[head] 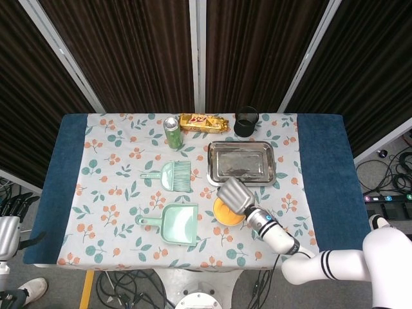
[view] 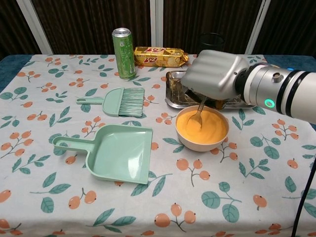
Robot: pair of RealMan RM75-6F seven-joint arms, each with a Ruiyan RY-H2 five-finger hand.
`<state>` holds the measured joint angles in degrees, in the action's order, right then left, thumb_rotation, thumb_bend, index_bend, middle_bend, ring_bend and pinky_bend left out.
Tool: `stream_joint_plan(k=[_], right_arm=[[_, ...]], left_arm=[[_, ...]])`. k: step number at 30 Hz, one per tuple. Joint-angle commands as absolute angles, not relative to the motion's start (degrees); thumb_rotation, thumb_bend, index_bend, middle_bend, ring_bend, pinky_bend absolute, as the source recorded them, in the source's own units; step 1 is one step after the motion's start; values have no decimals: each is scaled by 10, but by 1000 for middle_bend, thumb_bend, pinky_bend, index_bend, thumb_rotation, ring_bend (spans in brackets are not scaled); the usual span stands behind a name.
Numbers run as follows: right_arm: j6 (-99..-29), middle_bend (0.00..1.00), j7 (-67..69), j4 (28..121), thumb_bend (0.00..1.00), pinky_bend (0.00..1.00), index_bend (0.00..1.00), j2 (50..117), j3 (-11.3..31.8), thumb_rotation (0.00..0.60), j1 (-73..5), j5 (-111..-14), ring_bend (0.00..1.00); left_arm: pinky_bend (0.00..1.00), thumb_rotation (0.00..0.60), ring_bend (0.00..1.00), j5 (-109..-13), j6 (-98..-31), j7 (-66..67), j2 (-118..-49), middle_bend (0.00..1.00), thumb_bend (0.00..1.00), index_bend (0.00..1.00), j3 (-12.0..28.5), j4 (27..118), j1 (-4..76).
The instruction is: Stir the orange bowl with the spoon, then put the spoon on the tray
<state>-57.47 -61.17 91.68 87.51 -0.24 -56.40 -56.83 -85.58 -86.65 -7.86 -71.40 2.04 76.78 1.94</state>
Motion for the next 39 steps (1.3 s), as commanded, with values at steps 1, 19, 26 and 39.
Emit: stream_joint_plan(k=[1,19,26,39], right_arm=[[-578,947,-614,914,384,974,761,862,3,600,-563,-567,955],[-549,947,-705,872,386,973,763,915,-34,600,-585,-595,955],[-549,948,-627,910,386,974,768,894,-4,600,-566,-562,956],[-544,950,-527,939,385,974,778,847,24,600,-549,-519,956]], left_arm=[[168,600,164,-857,-867,-78,-713,244,127,248,20,769,20],[168,600,164,-858,-868,-97,-712,244,127,239,14,768,14],[168,600,164,-859,-868,-98,-711,244,127,238,13,768,14],[168,600,164,-864,-870,-84,-704,244,127,238,14,783,17]])
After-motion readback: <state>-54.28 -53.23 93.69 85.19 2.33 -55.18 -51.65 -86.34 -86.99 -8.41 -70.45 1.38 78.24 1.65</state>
